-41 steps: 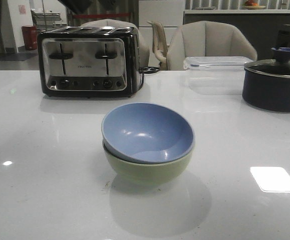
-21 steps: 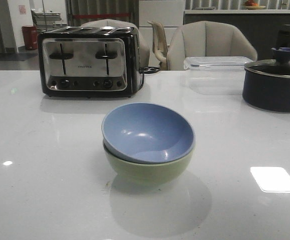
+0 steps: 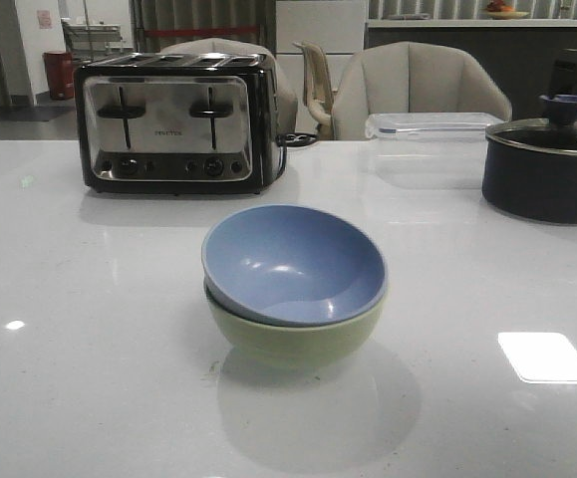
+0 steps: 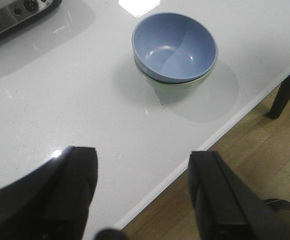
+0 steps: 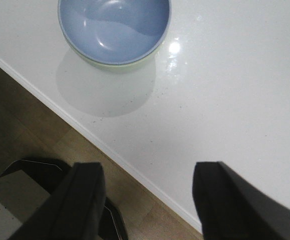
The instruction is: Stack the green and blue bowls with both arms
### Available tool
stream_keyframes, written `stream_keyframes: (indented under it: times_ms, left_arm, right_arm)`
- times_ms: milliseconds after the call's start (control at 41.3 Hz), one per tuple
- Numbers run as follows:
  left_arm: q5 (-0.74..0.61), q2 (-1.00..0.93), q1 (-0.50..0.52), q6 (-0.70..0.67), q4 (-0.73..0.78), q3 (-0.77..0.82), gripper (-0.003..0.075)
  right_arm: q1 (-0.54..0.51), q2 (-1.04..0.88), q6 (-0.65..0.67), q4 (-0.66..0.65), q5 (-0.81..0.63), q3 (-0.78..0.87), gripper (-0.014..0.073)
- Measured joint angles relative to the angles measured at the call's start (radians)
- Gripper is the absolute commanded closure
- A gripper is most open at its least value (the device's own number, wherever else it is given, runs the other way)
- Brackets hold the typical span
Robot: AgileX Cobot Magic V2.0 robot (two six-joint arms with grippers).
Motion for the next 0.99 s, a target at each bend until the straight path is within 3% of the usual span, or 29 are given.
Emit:
stream_keyframes:
  times_ms: [73, 291, 363, 412, 993]
  left_arm:
    - [-0.004, 0.0, 0.0, -0.002, 0.0, 0.0, 0.0339]
    - [-0.009, 0.0, 0.0, -0.002, 0.0, 0.0, 0.057]
    - [-0.009, 0.0, 0.0, -0.002, 0.0, 0.0, 0.0625]
    - [-0.01, 0.0, 0.0, -0.002, 0.0, 0.0, 0.0619]
    - [-0.02, 0.0, 0.0, -0.008, 0.0, 0.0, 0.0622]
  right_arm:
    - [0.0, -0.002, 0.004, -0.002, -0.002, 0.005, 0.0134]
    - [0.0, -0.002, 0.006, -0.002, -0.039, 0.006, 0.0444]
    - [0.0, -0.002, 0.006, -0.002, -0.044, 0.006, 0.0524]
    - [0.0, -0.002, 0.006, -0.002, -0.047, 0.006, 0.0559]
    - [0.0, -0.002, 0.006, -0.002, -0.042, 0.006, 0.055]
